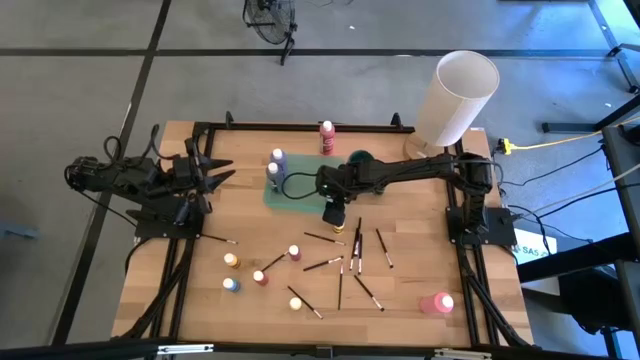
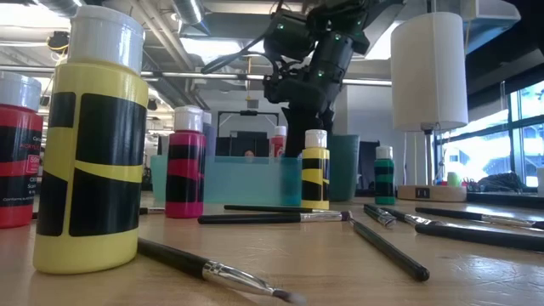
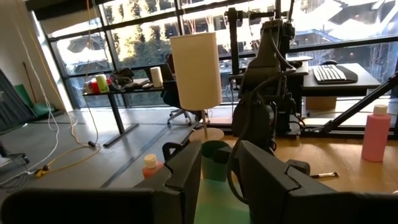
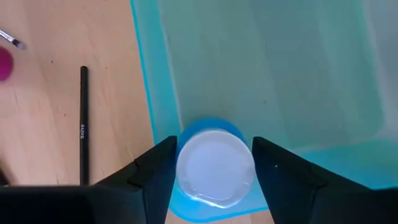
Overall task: Pick & Place Paint Supplies
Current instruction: Put the right small blue paint bottle into the green bin, then put the black paint brush into the dark green cup
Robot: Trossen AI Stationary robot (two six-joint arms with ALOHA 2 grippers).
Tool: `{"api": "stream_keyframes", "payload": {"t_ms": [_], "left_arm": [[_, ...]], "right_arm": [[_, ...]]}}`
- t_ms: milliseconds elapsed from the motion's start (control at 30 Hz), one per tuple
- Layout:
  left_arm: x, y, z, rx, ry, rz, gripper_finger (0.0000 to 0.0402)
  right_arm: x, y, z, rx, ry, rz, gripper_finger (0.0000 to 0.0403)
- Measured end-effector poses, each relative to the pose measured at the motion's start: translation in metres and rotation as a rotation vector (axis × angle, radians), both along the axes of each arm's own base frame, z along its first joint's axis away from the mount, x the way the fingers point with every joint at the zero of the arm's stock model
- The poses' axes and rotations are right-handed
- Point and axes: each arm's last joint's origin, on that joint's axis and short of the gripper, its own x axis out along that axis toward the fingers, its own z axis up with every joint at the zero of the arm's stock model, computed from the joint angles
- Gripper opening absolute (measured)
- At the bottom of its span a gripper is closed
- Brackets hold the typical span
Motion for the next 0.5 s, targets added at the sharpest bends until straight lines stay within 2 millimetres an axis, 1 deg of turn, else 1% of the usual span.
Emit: {"api": "stream_keyframes", "payload": {"t_ms": [100, 333, 500], "left_arm": [[0.0, 0.0, -0.001, 0.002, 0.006, 0.0, 0.0104], [0.0, 0.0, -0.001, 0.002, 0.008, 0.0, 0.0104], [0.0, 0.0, -0.003, 0.003, 0.025, 0.0, 0.0104]], "right_arm": [[0.0, -0.001, 0.006, -0.024, 0.017, -0.01, 0.0213], [0.006, -0.001, 0.025, -0.041, -0.008, -0.016, 0.0214], [0.007, 0.001, 0.034, -0.091, 0.007, -0.029, 0.022]]}}
